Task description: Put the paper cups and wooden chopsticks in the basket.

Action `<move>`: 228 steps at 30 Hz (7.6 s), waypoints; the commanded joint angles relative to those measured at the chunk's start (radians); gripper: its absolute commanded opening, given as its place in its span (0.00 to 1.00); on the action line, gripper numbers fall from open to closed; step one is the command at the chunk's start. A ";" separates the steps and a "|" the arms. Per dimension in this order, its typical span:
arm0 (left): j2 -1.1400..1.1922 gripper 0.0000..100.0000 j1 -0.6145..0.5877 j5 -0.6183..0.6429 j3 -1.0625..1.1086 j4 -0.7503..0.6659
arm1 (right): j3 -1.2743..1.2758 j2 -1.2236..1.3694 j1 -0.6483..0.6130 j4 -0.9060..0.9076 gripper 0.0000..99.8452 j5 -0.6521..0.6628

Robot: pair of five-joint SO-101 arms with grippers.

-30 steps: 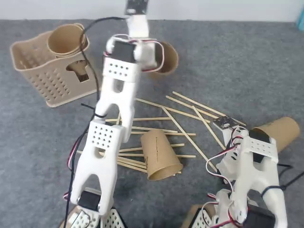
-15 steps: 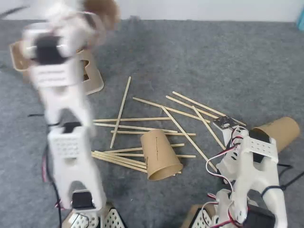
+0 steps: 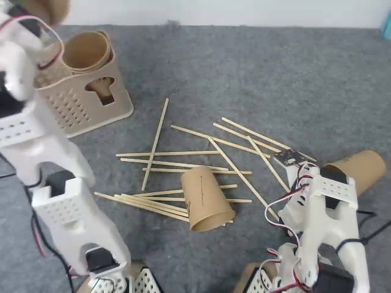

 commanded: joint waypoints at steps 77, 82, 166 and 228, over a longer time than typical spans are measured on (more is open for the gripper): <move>-1.350 0.23 -0.295 -0.158 2.377 -0.643 | -0.161 -0.260 -0.361 0.153 0.06 -0.097; -1.435 0.23 -0.305 -0.284 2.712 -0.884 | -0.207 -0.601 -0.539 0.282 0.06 -0.092; -1.435 0.23 -0.519 -0.281 2.980 -1.218 | -0.103 -0.506 -1.368 -0.007 0.24 -0.032; -0.491 0.23 -0.620 -0.121 2.350 -1.077 | -0.074 -0.506 -1.616 -0.010 0.01 -0.137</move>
